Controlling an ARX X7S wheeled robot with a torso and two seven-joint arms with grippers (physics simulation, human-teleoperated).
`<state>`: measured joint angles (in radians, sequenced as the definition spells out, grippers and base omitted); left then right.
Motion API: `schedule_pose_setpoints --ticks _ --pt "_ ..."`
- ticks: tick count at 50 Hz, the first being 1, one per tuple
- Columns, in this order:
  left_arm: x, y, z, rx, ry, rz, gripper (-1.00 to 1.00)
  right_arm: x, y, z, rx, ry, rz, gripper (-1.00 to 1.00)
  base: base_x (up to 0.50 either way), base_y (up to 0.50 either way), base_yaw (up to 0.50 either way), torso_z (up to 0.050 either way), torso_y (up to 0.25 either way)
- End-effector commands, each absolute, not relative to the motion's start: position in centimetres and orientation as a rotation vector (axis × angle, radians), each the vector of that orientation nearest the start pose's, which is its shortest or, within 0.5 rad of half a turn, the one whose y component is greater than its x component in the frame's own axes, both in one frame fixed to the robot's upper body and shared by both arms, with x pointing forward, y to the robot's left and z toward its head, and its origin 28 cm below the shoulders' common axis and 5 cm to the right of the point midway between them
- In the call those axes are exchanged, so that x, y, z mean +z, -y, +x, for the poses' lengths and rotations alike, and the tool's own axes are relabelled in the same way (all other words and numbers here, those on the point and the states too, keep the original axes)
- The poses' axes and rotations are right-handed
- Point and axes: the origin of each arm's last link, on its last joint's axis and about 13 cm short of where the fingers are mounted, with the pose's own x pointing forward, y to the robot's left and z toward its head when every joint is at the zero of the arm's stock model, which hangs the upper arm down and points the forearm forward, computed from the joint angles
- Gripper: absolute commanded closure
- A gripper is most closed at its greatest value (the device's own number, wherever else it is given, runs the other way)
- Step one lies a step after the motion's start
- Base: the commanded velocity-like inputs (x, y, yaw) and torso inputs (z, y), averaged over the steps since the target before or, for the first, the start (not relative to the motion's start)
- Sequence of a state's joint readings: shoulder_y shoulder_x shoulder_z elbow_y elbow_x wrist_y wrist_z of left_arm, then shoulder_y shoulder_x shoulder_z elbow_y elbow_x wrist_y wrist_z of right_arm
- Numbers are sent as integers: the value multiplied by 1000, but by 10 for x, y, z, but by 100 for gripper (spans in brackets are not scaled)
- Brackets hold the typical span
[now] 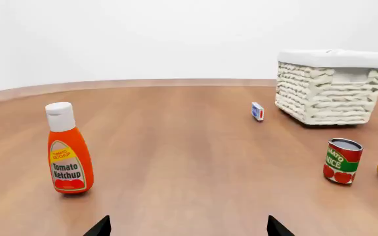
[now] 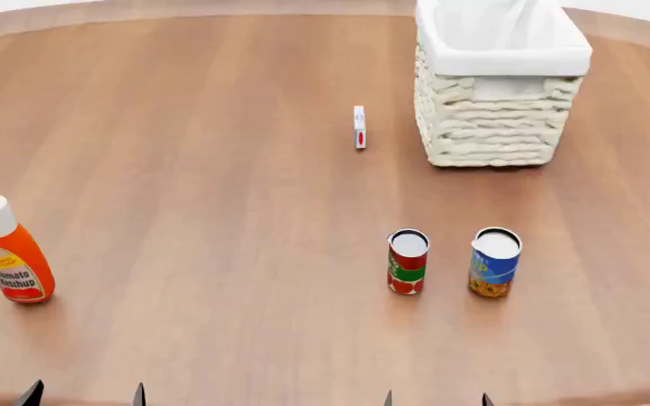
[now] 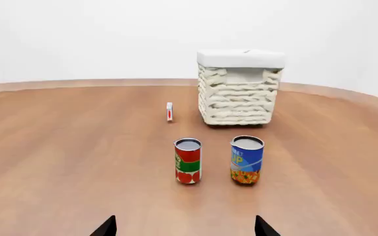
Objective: Pick up the ketchup, and put it in the basket.
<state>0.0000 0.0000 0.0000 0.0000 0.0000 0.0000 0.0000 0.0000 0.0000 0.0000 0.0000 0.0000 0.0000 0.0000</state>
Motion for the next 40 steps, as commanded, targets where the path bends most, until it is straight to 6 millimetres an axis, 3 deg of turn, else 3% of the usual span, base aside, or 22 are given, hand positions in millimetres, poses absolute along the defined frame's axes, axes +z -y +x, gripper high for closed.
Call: schedule_pose_setpoints --ticks 1,17,21,24,26,40 --pt "12 -205 211 -2 -3 3 -100 13 97 211 -9 2 -3 -100 0 0 0 0 0" --pt "22 -203 199 -10 41 33 -100 25 96 199 -67 78 -70 -100 0 0 0 0 0" --pt "37 -204 192 -13 84 31 -100 37 98 193 -81 108 -67 -100 0 0 0 0 0" --pt "62 -203 181 -26 150 62 -100 55 97 179 -73 157 -72 -100 0 0 0 0 0" --pt "66 -203 178 -24 164 69 -100 61 98 174 -77 175 -67 -100 0 0 0 0 0" --pt "120 -199 156 -33 309 85 -100 120 90 162 -38 344 -98 -100 0 0 0 0 0"
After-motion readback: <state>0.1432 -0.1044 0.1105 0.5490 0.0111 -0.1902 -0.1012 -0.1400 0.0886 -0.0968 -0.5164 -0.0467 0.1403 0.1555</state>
